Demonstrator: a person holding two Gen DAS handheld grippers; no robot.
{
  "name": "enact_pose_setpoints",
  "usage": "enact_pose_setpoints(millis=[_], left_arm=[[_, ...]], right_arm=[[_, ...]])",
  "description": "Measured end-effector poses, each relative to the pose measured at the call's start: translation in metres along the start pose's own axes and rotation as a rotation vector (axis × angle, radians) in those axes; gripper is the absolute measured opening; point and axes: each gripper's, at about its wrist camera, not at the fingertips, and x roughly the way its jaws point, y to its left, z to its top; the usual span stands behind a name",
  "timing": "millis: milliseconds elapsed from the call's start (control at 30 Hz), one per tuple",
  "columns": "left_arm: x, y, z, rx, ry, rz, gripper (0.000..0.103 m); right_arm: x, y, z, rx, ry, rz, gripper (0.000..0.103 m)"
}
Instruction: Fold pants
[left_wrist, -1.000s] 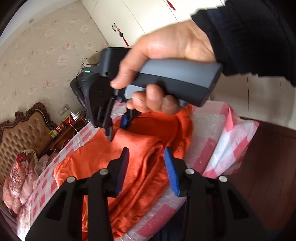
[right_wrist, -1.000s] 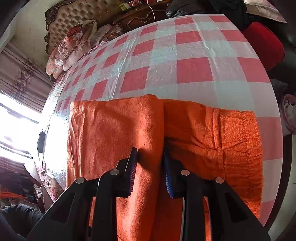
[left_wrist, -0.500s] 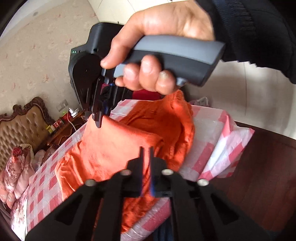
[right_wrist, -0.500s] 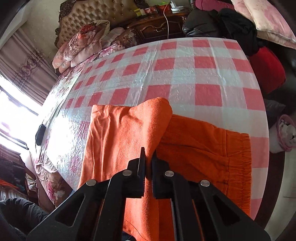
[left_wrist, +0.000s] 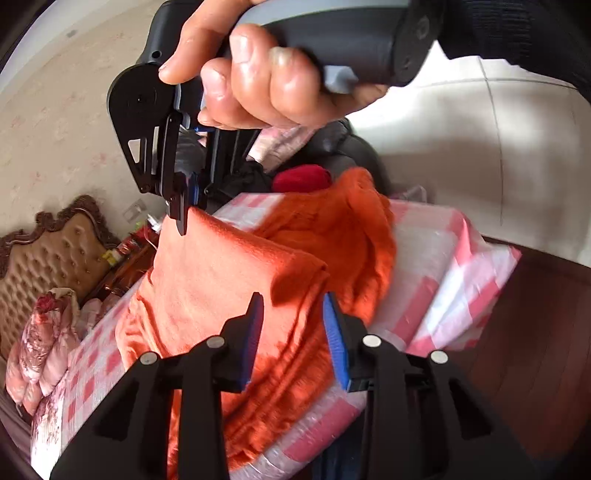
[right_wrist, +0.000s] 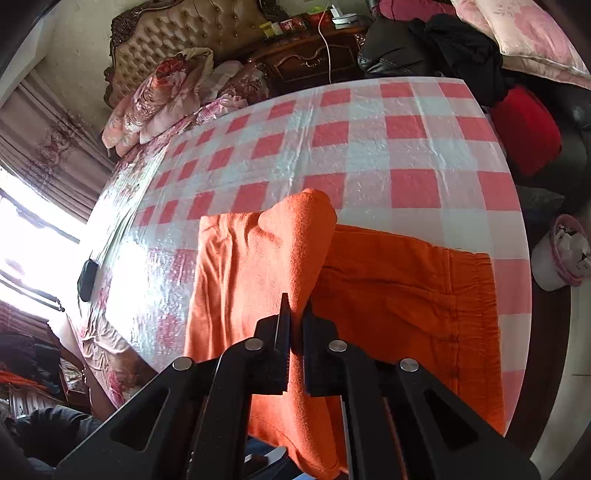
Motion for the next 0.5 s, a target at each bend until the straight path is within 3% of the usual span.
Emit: enact_pose_setpoints(millis=[133,233,333,500], left_arm=[[0.006,-0.013,0.000,0.056,-0.001,0.045,0.040],[0.010,-0.005,-0.001,0.039,0.026,0.063,0.005],[0.004,-0.001,0.004,0.046,-0.006,0.083,0.005],[-0.017,-0.004,0.024,0.090,-0.081,0.050,0.005]], right_arm=[[-0.011,0.015,0.003,-0.003,-0.006,0.015,0.004],[-0.013,0.018,0.003,-0.011,-0.008,0.008,0.004],[-0.014,0.009,0.002,-0.015,-0.019,-0.007,0.004],[-0.020,-0.018,0.000,-0.005,-0.035,-0.058,0.004]])
